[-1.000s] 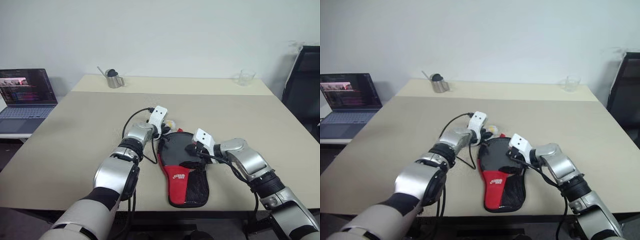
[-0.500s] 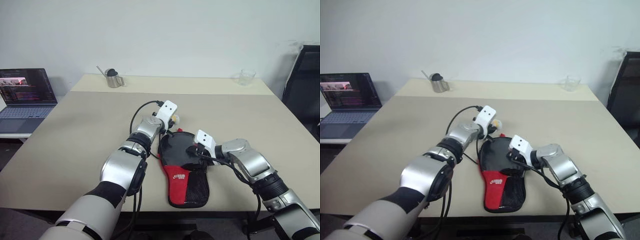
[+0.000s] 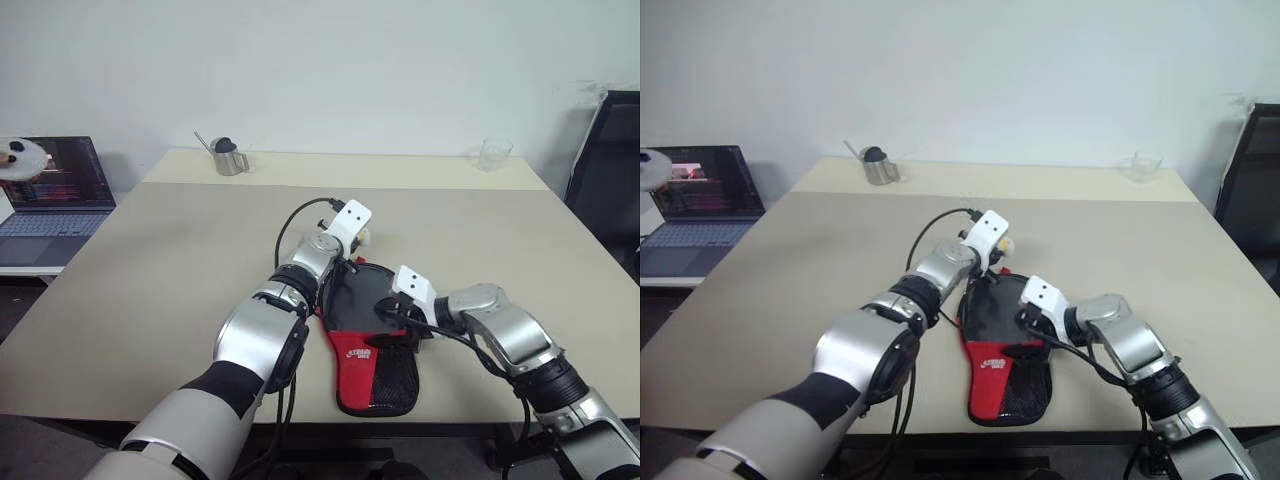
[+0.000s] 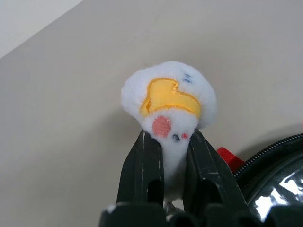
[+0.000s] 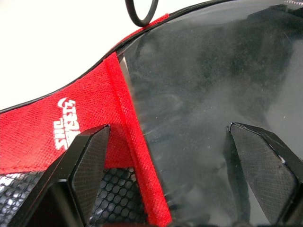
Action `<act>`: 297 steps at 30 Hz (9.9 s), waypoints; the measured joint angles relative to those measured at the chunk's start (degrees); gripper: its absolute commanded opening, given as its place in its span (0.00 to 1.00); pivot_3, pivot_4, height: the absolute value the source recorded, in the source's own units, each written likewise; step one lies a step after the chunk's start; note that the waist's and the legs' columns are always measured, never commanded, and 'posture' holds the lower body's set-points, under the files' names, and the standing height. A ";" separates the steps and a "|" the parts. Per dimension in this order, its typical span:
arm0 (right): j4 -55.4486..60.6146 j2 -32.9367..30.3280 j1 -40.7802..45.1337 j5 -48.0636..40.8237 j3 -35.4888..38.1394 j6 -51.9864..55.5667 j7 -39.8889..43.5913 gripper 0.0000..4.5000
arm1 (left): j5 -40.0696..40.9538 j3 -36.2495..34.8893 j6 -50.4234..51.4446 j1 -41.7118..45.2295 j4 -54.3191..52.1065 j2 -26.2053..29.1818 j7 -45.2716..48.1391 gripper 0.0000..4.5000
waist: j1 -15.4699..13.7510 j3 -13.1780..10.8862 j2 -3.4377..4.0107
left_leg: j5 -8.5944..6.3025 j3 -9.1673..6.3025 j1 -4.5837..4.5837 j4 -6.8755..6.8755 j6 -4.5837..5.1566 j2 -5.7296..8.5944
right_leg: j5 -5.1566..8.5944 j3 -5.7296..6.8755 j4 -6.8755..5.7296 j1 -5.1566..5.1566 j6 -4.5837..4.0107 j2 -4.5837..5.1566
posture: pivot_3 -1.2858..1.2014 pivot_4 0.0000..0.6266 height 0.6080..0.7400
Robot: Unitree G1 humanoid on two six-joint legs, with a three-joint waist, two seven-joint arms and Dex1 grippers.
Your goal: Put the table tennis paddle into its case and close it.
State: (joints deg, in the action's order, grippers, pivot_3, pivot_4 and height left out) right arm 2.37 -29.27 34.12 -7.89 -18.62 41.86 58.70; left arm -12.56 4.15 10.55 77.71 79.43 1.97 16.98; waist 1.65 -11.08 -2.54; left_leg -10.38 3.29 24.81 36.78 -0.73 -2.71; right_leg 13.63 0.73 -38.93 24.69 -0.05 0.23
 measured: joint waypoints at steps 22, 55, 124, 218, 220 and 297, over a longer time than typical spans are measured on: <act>14.26 -3.60 -6.65 -5.23 1.57 11.37 -5.65 0.99 | -5.26 1.06 -1.02 0.79 0.73 -5.87 -3.13 0.04 | -0.14 -0.01 -0.02 | 0.00 -0.03 0.02 -0.02 0.00 0.03 | 0.01 0.00 0.05 -0.01 0.01 0.04 | 0.52 0.24 1.00; 14.77 -4.56 -6.58 -7.45 1.56 12.30 -8.42 0.99 | -10.26 5.22 -7.20 1.09 0.98 -9.21 -2.74 0.04 | -0.25 -0.02 -0.04 | -0.01 -0.04 0.07 -0.03 0.01 0.05 | 0.01 0.01 0.12 0.00 0.02 0.06 | 0.52 0.24 1.00; -32.28 8.19 25.09 -6.17 23.75 -0.52 -38.02 0.99 | 11.36 6.26 4.07 -29.92 -46.33 3.10 25.93 0.91 | 0.34 -0.01 0.05 | 0.01 0.06 0.03 -0.12 0.12 -0.12 | -0.05 -0.34 -0.05 0.21 0.05 0.05 | 0.52 0.24 1.00; -79.97 37.76 41.98 2.70 33.05 -27.51 -62.22 0.01 | 15.65 8.28 29.40 -47.80 -79.65 9.88 13.02 1.00 | 0.25 0.03 0.12 | 0.02 0.07 0.02 -0.56 0.11 -0.74 | -0.12 -0.31 0.31 0.31 -0.15 -0.07 | 0.52 0.24 1.00; -79.97 37.70 41.98 2.69 33.03 -27.51 -61.44 0.01 | 15.72 8.32 29.39 -47.80 -79.65 9.88 13.08 1.00 | 0.25 0.03 0.12 | 0.02 0.07 0.01 -0.58 0.11 -0.73 | -0.12 -0.31 0.33 0.31 -0.15 -0.07 | 0.52 0.24 1.00; 20.30 -6.60 -2.58 -38.64 10.35 50.22 -27.38 0.91 | 31.53 5.26 26.46 -41.07 -84.30 40.29 53.51 1.00 | 0.19 -0.12 0.38 | -0.09 0.03 0.02 -0.71 -0.04 -0.87 | -0.10 -0.28 0.64 0.35 -0.47 -0.88 | 0.52 0.24 1.00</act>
State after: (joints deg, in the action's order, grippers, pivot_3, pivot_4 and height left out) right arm 22.67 -35.87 31.54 -46.53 -8.27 92.08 31.32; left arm 18.98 9.41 37.01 36.64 -4.87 42.27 70.49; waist 1.84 -11.20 -2.17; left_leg -10.47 3.32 24.82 36.07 -0.77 -3.58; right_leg 13.54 0.45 -38.29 25.04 -0.52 -0.64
